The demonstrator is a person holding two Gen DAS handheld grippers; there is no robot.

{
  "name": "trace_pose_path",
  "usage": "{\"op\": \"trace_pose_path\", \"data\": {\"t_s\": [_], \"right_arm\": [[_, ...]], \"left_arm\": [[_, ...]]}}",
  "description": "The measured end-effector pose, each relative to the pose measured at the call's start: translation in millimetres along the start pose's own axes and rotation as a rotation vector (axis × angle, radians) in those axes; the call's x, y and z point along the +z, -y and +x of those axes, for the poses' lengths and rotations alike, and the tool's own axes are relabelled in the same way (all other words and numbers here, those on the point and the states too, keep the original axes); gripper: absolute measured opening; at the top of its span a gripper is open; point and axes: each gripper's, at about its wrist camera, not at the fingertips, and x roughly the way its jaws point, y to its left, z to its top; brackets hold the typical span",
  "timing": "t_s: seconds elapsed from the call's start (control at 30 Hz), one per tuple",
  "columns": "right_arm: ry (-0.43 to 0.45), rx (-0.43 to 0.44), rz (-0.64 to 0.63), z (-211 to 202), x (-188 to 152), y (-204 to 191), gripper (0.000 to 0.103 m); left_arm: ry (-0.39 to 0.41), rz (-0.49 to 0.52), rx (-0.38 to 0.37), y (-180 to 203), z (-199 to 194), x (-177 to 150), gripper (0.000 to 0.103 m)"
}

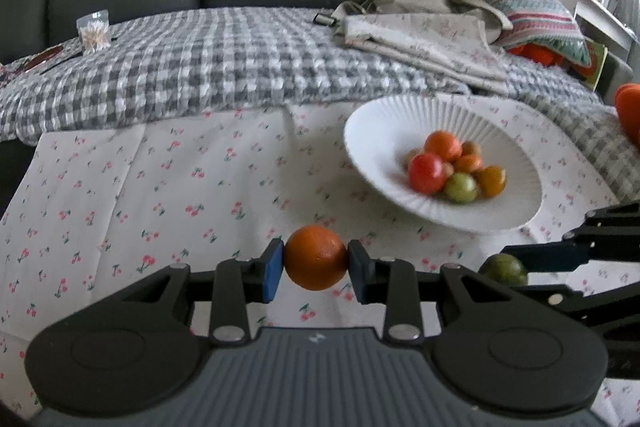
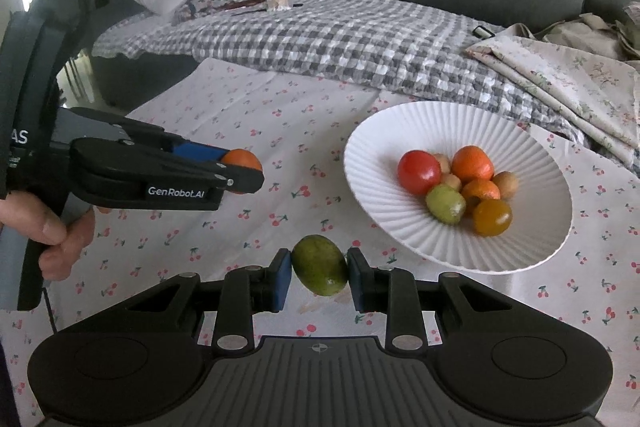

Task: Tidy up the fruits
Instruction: 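Carry the mandarin and green fruit into the white bowl and open both tools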

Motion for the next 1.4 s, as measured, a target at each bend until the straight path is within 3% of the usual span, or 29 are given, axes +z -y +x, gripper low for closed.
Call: {"op": "trace_pose_path", "data": {"t_s": [0.33,0.67,0.97,1.4], "right_arm": [[0.082,-0.017,0.058,-26.9,12.5,21.4,0.028],[0.152,-0.094,0.184,-53.1,18.0,68.4,0.028],[0.158,-0.144,0.262,-57.3,15.3,95.0,0.028],[0.117,-0.175,0.294,-32.6,8.7,118.4,0.028]], "left_arm": [[0.042,-0.046,-0.034,21.8,-6.7,21.8,0.033],[0.046,-0.053,-0.060,58.8,3.8,35.0,0.033],[0.065,-0.033,-0.067,88.9,17.3,41.0,0.033],[0.058,-0.019,-0.075,94.4,40.5,39.7,0.033]]}}
